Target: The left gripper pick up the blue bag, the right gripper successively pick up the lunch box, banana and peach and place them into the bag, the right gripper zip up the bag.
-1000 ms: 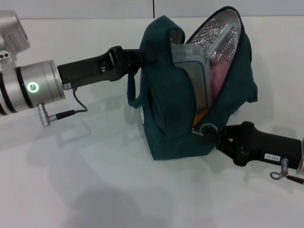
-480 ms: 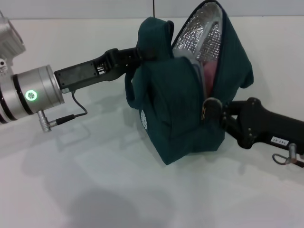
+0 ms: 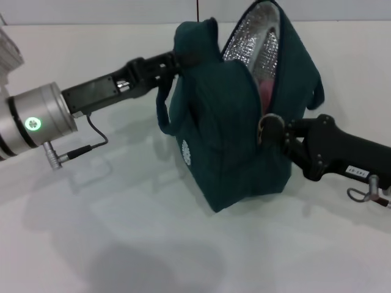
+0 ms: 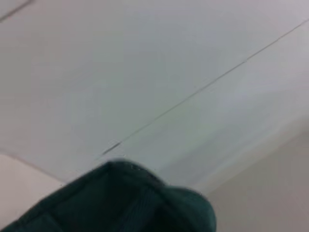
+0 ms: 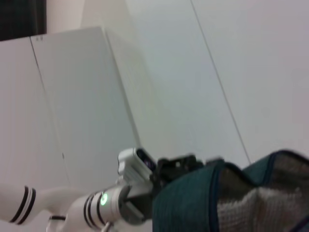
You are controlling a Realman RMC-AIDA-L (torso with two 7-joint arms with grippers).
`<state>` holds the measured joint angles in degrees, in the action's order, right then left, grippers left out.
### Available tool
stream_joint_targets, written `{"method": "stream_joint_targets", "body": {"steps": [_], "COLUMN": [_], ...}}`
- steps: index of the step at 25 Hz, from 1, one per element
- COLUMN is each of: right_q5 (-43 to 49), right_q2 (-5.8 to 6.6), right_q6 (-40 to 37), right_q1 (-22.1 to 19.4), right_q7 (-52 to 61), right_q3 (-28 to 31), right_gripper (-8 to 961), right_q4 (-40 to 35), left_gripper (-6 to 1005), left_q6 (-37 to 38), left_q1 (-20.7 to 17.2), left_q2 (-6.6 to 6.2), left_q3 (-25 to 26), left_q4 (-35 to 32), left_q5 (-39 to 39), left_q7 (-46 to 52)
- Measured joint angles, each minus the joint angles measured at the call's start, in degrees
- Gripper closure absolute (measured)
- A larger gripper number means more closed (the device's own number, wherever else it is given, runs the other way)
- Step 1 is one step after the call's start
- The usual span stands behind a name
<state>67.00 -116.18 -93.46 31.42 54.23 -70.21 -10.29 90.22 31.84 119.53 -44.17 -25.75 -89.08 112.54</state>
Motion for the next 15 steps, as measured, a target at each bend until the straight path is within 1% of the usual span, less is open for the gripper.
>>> {"method": "stream_joint_targets", "body": {"steps": [4, 7, 10, 13, 15], "right_q5": [-0.2, -0.4, -0.4, -0.4, -0.4], "right_q2": [0.00, 0.00, 0.00, 0.00, -0.01], "right_q6": [0.9, 1.3, 1.7, 2.1, 2.1], "right_q1": [0.5, 0.6, 0.6, 0.6, 0.6], "right_q7": [0.0, 0.1, 0.1, 0.2, 0.2], "right_q3": [-1.7, -1.8, -1.8, -1.9, -1.9], "right_gripper": [944, 944, 944, 944, 945], "right_q4": [0.3, 0.5, 0.5, 0.5, 0.4], "left_gripper": [474, 443, 412, 182, 166], "left_q6": [1.1, 2.1, 4.8, 8.7, 11.6], "left_q1": [-1.4, -2.2, -3.8, -5.8, -7.4], "left_q2": [0.00, 0.03, 0.06, 0.01, -0.18], "left_q3": [0.0, 0.0, 0.0, 0.1, 0.0], "left_q4": [0.0, 0.1, 0.1, 0.2, 0.2], "left_q5": [4.0, 6.2, 9.7, 11.4, 11.6], "left_q7": [-2.3, -3.7, -6.5, -10.5, -13.5]}}
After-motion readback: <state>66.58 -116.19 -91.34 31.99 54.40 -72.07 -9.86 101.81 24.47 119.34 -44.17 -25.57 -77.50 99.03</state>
